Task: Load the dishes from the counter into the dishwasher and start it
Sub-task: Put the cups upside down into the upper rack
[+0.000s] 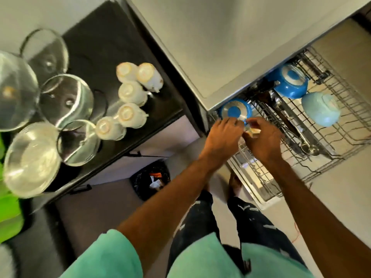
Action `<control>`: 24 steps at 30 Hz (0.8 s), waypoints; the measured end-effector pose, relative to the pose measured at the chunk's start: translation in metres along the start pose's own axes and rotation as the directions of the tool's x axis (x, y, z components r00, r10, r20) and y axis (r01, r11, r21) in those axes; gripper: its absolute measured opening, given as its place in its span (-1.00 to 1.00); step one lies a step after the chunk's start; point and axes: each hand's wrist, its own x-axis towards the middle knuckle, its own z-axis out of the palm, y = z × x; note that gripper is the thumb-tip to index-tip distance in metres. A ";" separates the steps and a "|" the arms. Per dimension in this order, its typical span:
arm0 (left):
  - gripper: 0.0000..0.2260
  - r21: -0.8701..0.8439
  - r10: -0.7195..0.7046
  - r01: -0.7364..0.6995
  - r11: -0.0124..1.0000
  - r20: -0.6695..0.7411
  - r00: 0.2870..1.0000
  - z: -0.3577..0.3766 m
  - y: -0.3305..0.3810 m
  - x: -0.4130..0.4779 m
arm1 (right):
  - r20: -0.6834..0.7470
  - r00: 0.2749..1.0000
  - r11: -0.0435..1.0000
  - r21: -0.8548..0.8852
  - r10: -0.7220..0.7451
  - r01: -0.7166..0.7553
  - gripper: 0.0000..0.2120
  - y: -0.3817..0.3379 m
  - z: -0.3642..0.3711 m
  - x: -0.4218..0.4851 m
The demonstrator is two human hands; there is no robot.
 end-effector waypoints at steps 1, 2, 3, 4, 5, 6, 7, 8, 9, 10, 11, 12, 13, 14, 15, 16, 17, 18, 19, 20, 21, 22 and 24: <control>-0.71 0.002 -0.030 0.030 1.000 -0.014 0.999 -0.016 -0.007 -0.010 | 0.007 1.000 0.999 0.046 0.002 -0.003 -0.63 -0.017 -0.001 -0.006; -0.73 -0.007 -0.056 0.056 0.998 -0.034 0.998 -0.030 -0.013 -0.018 | 0.014 1.000 0.996 0.084 0.003 -0.005 -0.67 -0.033 -0.004 -0.010; -0.74 -0.038 -0.092 0.089 0.995 -0.075 0.993 -0.045 -0.023 -0.027 | 0.012 1.000 0.993 0.115 -0.015 0.013 -0.72 -0.050 -0.006 -0.015; -0.75 -0.071 -0.131 0.124 0.990 -0.105 0.986 -0.060 -0.032 -0.037 | 0.001 0.999 0.991 0.129 -0.033 0.033 -0.78 -0.065 -0.006 -0.022; -0.76 -0.091 -0.174 0.162 0.983 -0.138 0.975 -0.075 -0.044 -0.047 | -0.015 0.998 0.988 0.144 -0.057 0.059 -0.83 -0.082 -0.004 -0.026; -0.75 -0.112 -0.217 0.200 0.973 -0.167 0.962 -0.090 -0.056 -0.056 | -0.020 0.998 0.986 0.154 -0.067 0.069 -0.86 -0.101 -0.001 -0.031; -0.75 -0.137 -0.253 0.230 0.964 -0.189 0.949 -0.101 -0.068 -0.066 | -0.019 0.998 0.984 0.166 -0.068 0.070 -0.88 -0.117 0.003 -0.036; -0.76 -0.175 -0.290 0.254 0.951 -0.223 0.931 -0.114 -0.084 -0.076 | -0.010 0.997 0.981 0.176 -0.078 0.079 -0.90 -0.137 0.009 -0.038; -0.77 -0.213 -0.329 0.280 0.936 -0.251 0.910 -0.126 -0.099 -0.088 | 0.003 0.995 0.977 0.188 -0.102 0.100 -0.91 -0.157 0.016 -0.041; -0.79 -0.232 -0.366 0.307 0.923 -0.282 0.887 -0.136 -0.115 -0.101 | 0.016 0.991 0.971 0.198 -0.137 0.131 -0.91 -0.178 0.025 -0.043; -0.80 -0.234 -0.401 0.337 0.912 -0.333 0.853 -0.145 -0.130 -0.113 | 0.023 0.983 0.962 0.211 -0.181 0.173 -0.91 -0.198 0.034 -0.043; -0.81 -0.221 -0.437 0.378 0.899 -0.384 0.814 -0.150 -0.145 -0.125 | 0.032 0.974 0.954 0.213 -0.223 0.212 -0.90 -0.215 0.043 -0.044; -0.80 -0.216 -0.482 0.431 0.876 -0.418 0.770 -0.154 -0.162 -0.137 | 0.047 0.966 0.947 0.214 -0.254 0.238 -0.89 -0.231 0.054 -0.043; -0.79 -0.224 -0.535 0.488 0.844 -0.416 0.735 -0.155 -0.177 -0.148 | 0.069 0.961 0.945 0.214 -0.269 0.249 -0.86 -0.244 0.066 -0.041; -0.76 -0.244 -0.585 0.533 0.810 -0.390 0.711 -0.155 -0.192 -0.157 | 0.103 0.957 0.946 0.210 -0.271 0.246 -0.82 -0.255 0.078 -0.038; -0.72 -0.265 -0.622 0.563 0.783 -0.358 0.696 -0.154 -0.206 -0.164 | 0.144 0.951 0.951 0.188 -0.275 0.247 -0.76 -0.265 0.090 -0.035; -0.66 -0.275 -0.642 0.580 0.766 -0.321 0.696 -0.153 -0.216 -0.169 | 0.183 0.940 0.953 0.156 -0.288 0.261 -0.67 -0.271 0.101 -0.031; -0.60 -0.265 -0.647 0.590 0.762 -0.282 0.709 -0.152 -0.227 -0.174 | 0.223 0.927 0.953 0.112 -0.300 0.282 -0.58 -0.276 0.114 -0.028; -0.51 -0.230 -0.634 0.592 0.773 -0.236 0.736 -0.151 -0.236 -0.177 | 0.258 0.917 0.953 0.065 -0.303 0.297 -0.50 -0.280 0.125 -0.027; -0.41 -0.171 -0.611 0.587 0.792 -0.182 0.771 -0.149 -0.244 -0.179 | 0.280 0.914 0.953 0.012 -0.294 0.303 -0.45 -0.284 0.136 -0.027; -0.30 -0.098 -0.588 0.579 0.809 -0.124 0.800 -0.147 -0.249 -0.179 | 0.286 0.916 0.951 -0.043 -0.282 0.306 -0.40 -0.286 0.145 -0.028; -0.20 -0.021 -0.572 0.572 0.820 -0.067 0.818 -0.145 -0.253 -0.177 | 0.280 0.921 0.946 -0.098 -0.271 0.308 -0.36 -0.287 0.151 -0.029; -0.13 0.116 -0.545 0.541 0.833 0.007 0.838 -0.142 -0.264 -0.169 | 0.252 0.930 0.929 -0.191 -0.267 0.318 -0.31 -0.291 0.161 -0.029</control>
